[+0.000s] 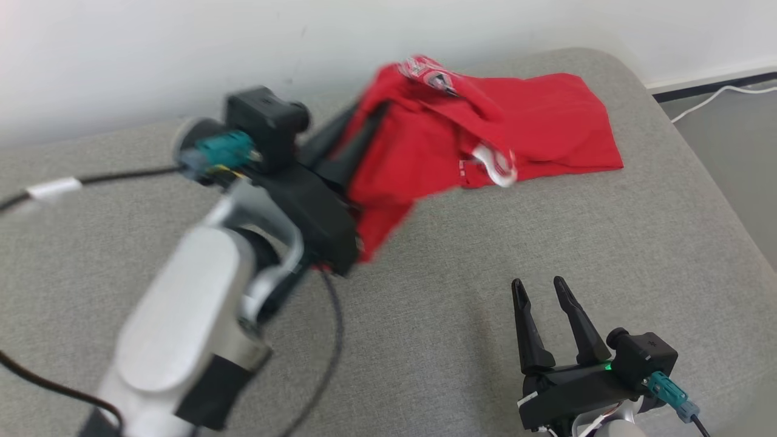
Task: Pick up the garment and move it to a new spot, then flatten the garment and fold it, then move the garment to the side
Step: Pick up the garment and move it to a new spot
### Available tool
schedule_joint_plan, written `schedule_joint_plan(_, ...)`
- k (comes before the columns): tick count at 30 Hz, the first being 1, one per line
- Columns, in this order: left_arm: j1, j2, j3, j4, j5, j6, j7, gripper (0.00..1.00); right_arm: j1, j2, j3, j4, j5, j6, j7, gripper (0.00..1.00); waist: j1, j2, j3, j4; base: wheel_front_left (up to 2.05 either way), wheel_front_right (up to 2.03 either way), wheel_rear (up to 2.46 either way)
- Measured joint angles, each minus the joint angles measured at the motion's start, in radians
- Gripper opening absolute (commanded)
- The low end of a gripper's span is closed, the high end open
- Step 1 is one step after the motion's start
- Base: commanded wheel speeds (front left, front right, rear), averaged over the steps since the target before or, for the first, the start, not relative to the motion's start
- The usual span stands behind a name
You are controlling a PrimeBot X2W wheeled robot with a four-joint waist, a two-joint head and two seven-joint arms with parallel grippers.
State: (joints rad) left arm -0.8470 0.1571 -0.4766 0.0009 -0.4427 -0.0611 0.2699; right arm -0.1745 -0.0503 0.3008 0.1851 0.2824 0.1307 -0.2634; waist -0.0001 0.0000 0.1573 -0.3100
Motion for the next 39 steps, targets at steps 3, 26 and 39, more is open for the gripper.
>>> schedule_joint_plan(3, 0.024, -0.041, -0.025, -0.01, -0.011, 0.012, -0.015, 0.0, -0.001, 0.0, -0.003, 0.001, 0.0, 0.0, 0.0, 1.0, 0.0, 0.0, 0.007, -0.006, 0.0, 0.0, 0.0)
schedule_joint_plan(26, 0.215, 0.062, 0.092, 0.342, -0.053, 0.026, -0.313, 0.0, -0.019, 0.0, -0.012, 0.036, -0.055, 0.0, 0.0, 1.0, 0.0002, 0.0001, 0.046, 0.074, 0.0, 0.0, 0.0)
schedule_joint_plan(39, 0.29, 0.078, 0.118, 0.535, -0.039, 0.042, -0.492, 1.0, 0.025, 0.0, -0.01, 0.067, -0.066, 0.0, 0.0, 1.0, 0.0001, 0.0001, -0.019, 0.116, 0.0, 0.0, 0.0)
